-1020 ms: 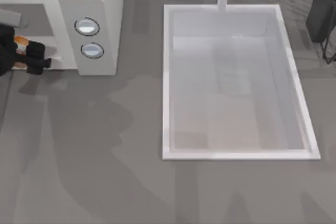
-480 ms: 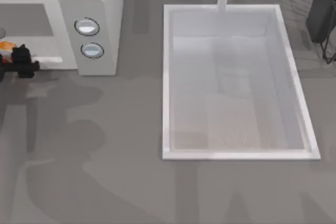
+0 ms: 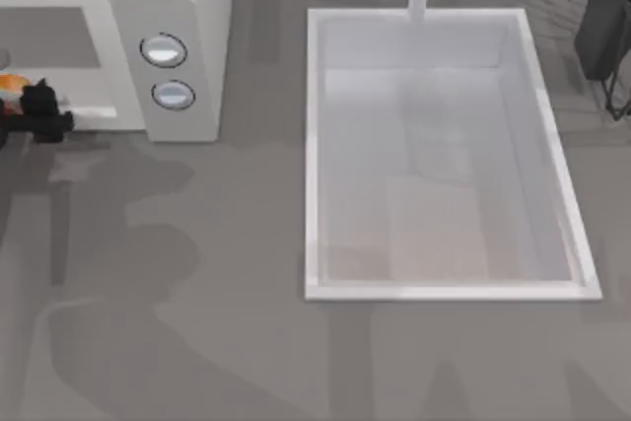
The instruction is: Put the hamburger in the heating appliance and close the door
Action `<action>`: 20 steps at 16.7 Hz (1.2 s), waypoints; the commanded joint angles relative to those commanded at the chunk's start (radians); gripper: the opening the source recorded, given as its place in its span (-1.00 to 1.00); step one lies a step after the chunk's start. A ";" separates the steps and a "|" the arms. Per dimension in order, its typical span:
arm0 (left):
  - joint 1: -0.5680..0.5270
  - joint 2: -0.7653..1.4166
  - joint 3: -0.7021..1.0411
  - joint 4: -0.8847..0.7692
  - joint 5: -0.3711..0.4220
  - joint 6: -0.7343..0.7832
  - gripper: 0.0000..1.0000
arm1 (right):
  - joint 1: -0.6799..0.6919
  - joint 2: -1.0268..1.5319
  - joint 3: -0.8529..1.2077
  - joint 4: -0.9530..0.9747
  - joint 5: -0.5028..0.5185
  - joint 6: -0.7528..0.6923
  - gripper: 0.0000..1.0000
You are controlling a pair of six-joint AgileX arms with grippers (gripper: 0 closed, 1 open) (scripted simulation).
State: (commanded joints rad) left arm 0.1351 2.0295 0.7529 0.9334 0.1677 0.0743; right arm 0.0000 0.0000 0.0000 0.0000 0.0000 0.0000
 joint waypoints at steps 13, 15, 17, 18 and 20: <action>-0.024 0.171 0.408 -0.117 -0.023 -0.013 -1.00 | 0.000 0.000 0.000 0.000 0.000 0.000 1.00; -0.029 0.209 0.485 -0.144 -0.027 -0.015 -1.00 | 0.000 0.000 0.000 0.000 0.000 0.000 1.00; -0.034 0.247 0.557 -0.172 -0.031 -0.017 -1.00 | 0.000 0.000 0.000 0.000 0.000 0.000 1.00; -0.036 0.266 0.590 -0.186 -0.033 -0.018 -1.00 | 0.000 0.000 0.000 0.000 0.000 0.000 1.00; -0.041 0.303 0.647 -0.213 -0.037 -0.020 -1.00 | 0.000 0.000 0.000 0.000 0.000 0.000 1.00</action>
State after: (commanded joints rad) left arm 0.0944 2.3323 1.4002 0.7209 0.1307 0.0545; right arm 0.0000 0.0000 0.0000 0.0000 0.0000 0.0000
